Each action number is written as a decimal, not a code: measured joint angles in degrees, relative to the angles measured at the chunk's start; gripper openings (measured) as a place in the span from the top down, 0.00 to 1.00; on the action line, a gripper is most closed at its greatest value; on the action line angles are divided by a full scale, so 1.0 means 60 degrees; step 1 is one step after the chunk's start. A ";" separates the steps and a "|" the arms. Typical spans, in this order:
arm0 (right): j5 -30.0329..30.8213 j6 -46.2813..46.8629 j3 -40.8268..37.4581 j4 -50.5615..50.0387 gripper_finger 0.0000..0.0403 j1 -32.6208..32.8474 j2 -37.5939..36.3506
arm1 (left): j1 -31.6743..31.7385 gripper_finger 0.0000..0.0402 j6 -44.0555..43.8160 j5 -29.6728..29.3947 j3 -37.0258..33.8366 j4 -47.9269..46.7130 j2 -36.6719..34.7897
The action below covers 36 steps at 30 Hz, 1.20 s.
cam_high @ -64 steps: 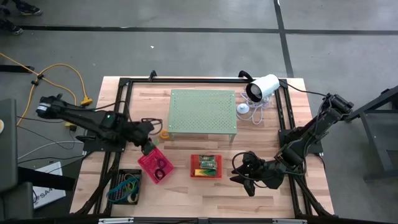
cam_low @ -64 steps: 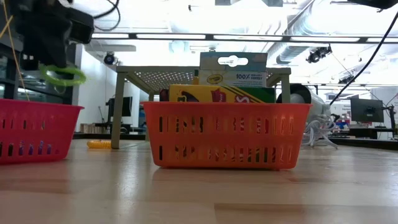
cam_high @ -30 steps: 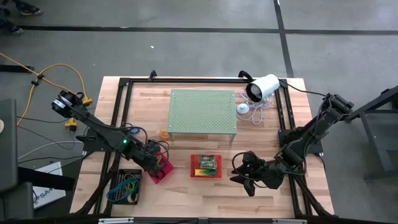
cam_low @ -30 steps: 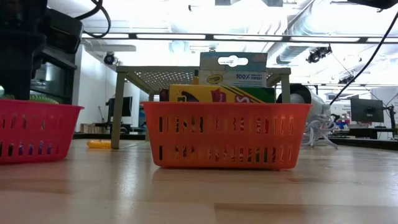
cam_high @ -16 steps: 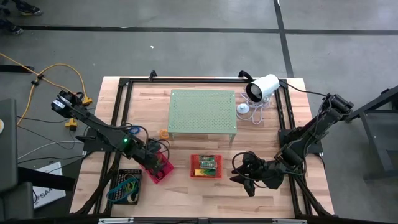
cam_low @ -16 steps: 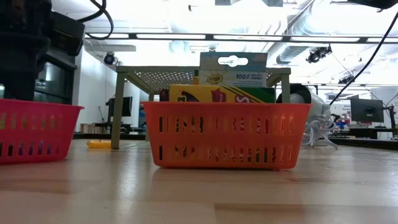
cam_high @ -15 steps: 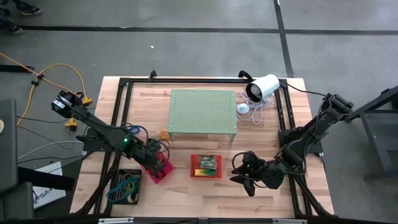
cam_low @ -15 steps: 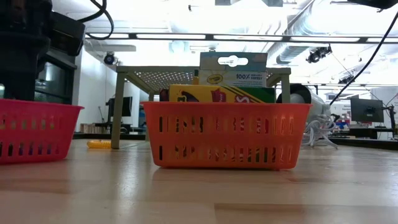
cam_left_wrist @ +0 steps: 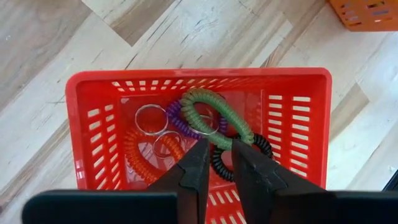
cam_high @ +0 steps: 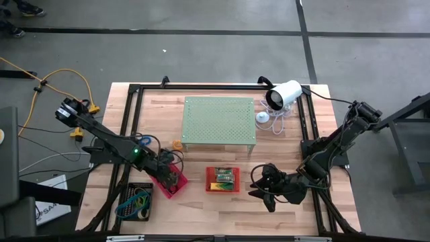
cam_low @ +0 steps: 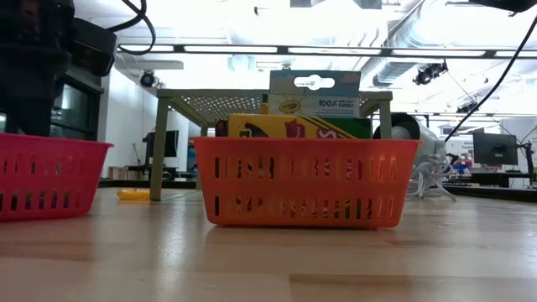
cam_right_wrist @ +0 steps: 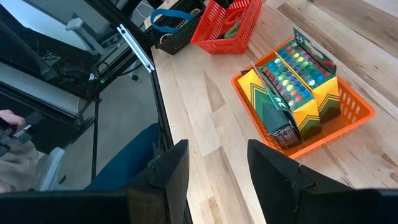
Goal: Pick & Place Office Desk Supplies
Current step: Put the blue spring keychain into the red bin
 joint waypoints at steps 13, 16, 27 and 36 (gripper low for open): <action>0.0002 0.0000 -0.0001 0.0000 0.63 0.0001 0.0003 | 0.0667 0.84 -0.0937 -0.0513 -0.0007 -0.2033 -0.2333; 0.0002 -0.0001 -0.0001 -0.0002 0.63 0.0003 0.0000 | 0.1118 0.84 -0.1013 -0.0582 -0.0007 -0.2622 -0.2785; 0.0003 0.0001 0.0002 -0.0002 0.63 0.0001 0.0002 | 0.3955 0.84 -0.0195 -0.0245 -0.0007 -0.4100 -0.3030; 0.0004 -0.0001 0.0002 -0.0004 0.63 0.0003 0.0001 | 0.6171 0.84 0.3479 0.1301 -0.0007 -0.4091 -0.2591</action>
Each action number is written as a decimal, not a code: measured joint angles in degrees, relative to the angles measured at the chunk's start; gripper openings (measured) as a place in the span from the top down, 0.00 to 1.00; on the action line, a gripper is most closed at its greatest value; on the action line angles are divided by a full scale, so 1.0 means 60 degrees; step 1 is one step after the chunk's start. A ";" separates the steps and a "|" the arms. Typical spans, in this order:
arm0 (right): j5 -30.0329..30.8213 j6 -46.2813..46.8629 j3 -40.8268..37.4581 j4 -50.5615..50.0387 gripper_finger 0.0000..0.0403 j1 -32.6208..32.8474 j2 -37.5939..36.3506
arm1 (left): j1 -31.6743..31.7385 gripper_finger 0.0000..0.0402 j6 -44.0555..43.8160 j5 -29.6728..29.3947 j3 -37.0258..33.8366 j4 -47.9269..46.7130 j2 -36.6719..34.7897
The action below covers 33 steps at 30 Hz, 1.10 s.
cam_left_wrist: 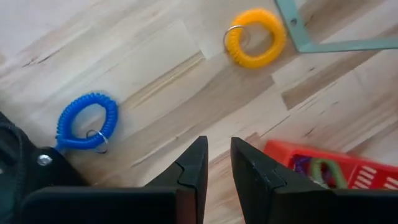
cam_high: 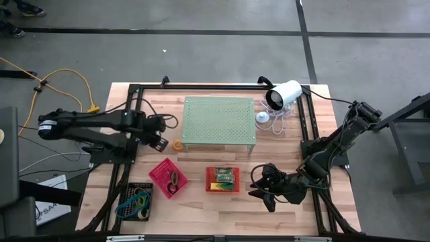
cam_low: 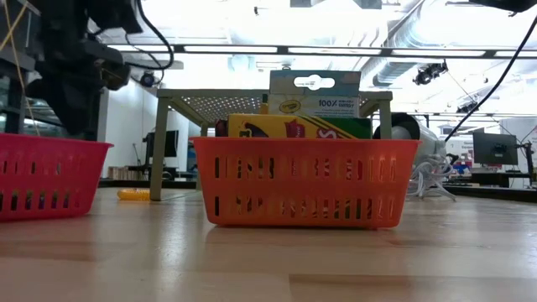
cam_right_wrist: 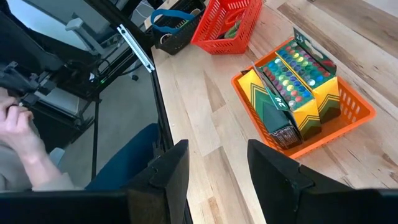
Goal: Pick & Place Office Desk Supplies
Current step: Put the blue spring keychain into the red bin
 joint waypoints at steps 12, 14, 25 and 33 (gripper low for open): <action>-0.0003 0.0002 0.0000 0.0000 0.63 -0.0003 0.0003 | 0.1636 0.84 0.1937 0.0247 -0.0085 -0.0660 0.0112; -0.0001 0.0002 0.0000 0.0000 0.63 -0.0001 -0.0001 | 0.1638 0.84 0.2094 0.0244 -0.0098 -0.0751 0.0288; 0.0000 0.0002 0.0000 0.0000 0.63 0.0000 0.0003 | 0.1635 0.84 0.2776 0.0286 -0.0098 -0.0777 0.1997; 0.0000 0.0001 -0.0001 0.0001 0.63 0.0000 -0.0001 | 0.2452 0.84 0.4111 0.0260 -0.0095 -0.1157 0.2393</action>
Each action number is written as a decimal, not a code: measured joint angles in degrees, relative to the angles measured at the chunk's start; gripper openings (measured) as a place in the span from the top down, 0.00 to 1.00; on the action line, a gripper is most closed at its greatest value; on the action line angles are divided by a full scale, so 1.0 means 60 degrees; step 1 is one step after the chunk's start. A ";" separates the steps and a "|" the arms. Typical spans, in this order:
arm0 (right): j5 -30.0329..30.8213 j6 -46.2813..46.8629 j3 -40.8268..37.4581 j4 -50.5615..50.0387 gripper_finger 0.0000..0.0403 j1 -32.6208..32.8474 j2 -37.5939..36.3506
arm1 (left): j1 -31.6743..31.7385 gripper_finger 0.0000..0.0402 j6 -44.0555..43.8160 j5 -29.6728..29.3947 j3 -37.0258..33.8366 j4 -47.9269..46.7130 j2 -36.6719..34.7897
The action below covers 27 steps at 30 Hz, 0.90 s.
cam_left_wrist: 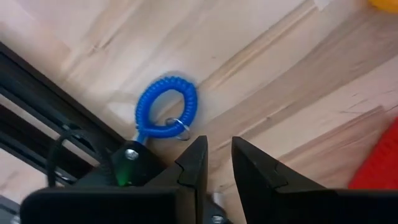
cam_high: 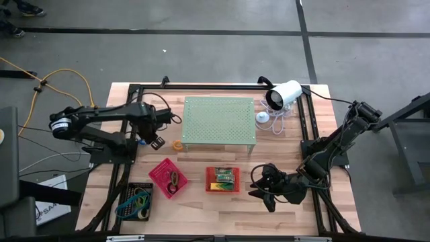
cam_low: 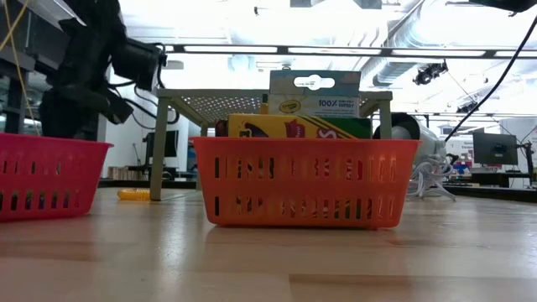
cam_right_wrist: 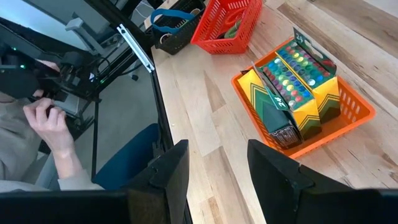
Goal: Pick & Place Office Desk Supplies
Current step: Put the blue spring keychain into the red bin
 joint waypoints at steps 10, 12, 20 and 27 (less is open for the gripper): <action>-0.0002 0.0001 -0.0001 -0.0001 0.63 -0.0002 0.0004 | 0.0945 0.84 0.2248 0.0704 0.0014 -0.0079 -0.0007; -0.0002 0.0001 0.0000 -0.0001 0.63 -0.0003 0.0002 | 0.1088 0.84 0.2510 0.0754 0.0026 -0.0148 -0.0011; -0.0004 0.0001 0.0001 -0.0001 0.63 -0.0003 0.0000 | 0.1363 0.84 0.2395 0.1026 0.0080 -0.0217 -0.0011; -0.0004 0.0000 0.0000 0.0000 0.63 0.0000 0.0001 | 0.0943 0.84 0.1648 0.0876 0.0080 -0.0220 -0.0011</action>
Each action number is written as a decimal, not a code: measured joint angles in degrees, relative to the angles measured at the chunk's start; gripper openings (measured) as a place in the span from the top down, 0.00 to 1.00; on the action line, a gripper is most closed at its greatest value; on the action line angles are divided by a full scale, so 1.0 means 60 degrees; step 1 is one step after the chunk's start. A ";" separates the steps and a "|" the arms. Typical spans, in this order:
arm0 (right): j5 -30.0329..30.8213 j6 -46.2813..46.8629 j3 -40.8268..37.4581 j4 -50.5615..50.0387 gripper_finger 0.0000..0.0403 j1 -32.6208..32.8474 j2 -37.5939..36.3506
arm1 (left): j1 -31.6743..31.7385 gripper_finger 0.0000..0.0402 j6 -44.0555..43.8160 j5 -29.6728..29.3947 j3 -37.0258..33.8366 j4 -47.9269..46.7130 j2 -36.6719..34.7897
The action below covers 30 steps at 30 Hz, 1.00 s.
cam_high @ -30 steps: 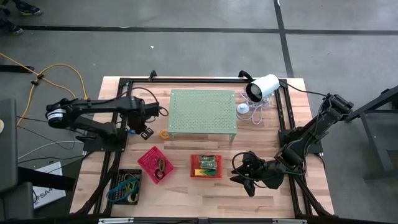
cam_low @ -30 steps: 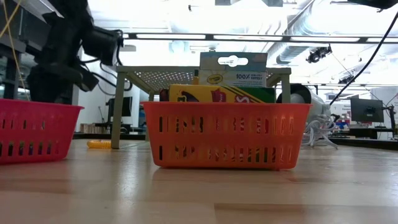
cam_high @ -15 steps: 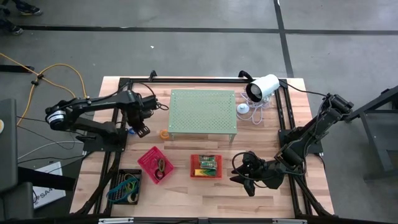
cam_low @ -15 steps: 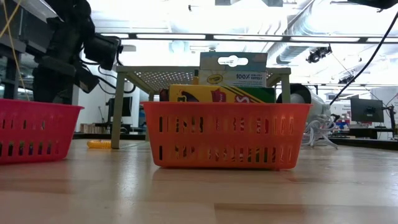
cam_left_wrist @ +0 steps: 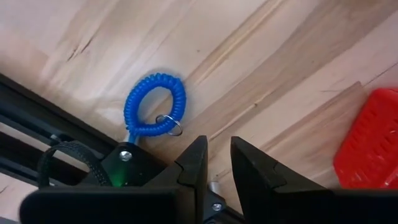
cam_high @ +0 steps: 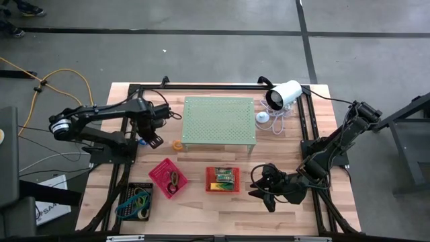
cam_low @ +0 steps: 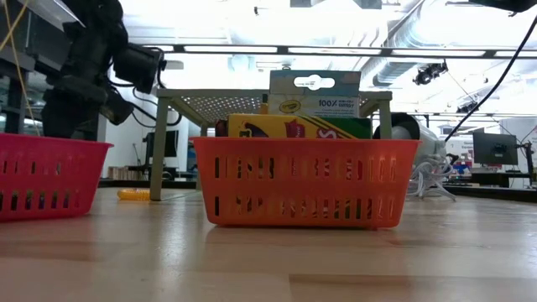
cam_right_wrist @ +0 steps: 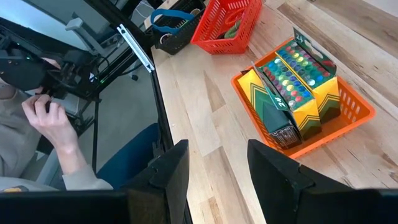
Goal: Pick & Place Office Desk Supplies
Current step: Put the blue spring keychain into the red bin
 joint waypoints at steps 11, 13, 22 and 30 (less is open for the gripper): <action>0.0000 0.0000 -0.0001 -0.0001 0.63 -0.0002 0.0001 | -0.0107 0.84 -0.1657 -0.0385 0.0007 0.0054 0.0938; 0.0000 0.0001 -0.0002 -0.0001 0.63 0.0000 -0.0001 | -0.0107 0.84 -0.1680 -0.0379 0.0007 0.0051 0.1248; 0.0000 0.0000 -0.0001 -0.0001 0.63 0.0000 0.0000 | 0.0066 0.84 -0.1520 -0.0427 0.0007 0.0630 0.2058; 0.0004 0.0000 -0.0002 -0.0001 0.63 -0.0001 -0.0001 | 0.0375 0.84 -0.1486 -0.0604 0.0005 0.0663 0.2388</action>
